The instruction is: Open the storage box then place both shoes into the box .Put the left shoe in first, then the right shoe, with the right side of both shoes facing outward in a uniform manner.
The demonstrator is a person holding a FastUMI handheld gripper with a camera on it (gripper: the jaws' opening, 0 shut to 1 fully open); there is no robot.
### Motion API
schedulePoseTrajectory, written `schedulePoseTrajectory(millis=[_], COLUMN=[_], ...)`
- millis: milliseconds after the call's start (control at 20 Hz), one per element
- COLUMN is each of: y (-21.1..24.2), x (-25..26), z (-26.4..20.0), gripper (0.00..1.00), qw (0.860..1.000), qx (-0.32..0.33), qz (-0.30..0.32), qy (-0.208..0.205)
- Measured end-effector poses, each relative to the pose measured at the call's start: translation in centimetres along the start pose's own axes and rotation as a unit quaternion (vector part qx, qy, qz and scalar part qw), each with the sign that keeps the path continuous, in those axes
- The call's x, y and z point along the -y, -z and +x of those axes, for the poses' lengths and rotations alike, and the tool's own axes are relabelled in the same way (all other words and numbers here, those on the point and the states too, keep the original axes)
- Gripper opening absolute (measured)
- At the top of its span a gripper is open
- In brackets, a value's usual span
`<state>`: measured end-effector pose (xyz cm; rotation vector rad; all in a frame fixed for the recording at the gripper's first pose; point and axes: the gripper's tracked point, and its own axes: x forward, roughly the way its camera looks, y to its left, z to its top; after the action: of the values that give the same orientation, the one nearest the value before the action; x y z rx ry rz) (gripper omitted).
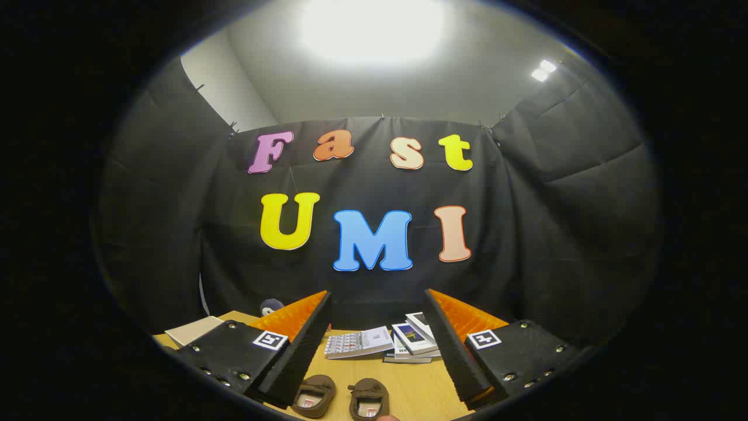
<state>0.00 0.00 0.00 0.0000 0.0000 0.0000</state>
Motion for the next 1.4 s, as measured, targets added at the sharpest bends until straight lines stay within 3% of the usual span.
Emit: schedulePoseTrajectory(millis=[1000,1200,1400], y=[1.1,1.9,3.7], x=[-0.1,-0.5,-3.1], z=[1.3,1.8,2.4], gripper=[0.96,0.96,0.96], qw=[1.000,1.000,0.996], qx=[-0.002,-0.008,-0.029], qz=[-0.008,0.020,0.076], qy=[-0.005,-0.010,-0.049])
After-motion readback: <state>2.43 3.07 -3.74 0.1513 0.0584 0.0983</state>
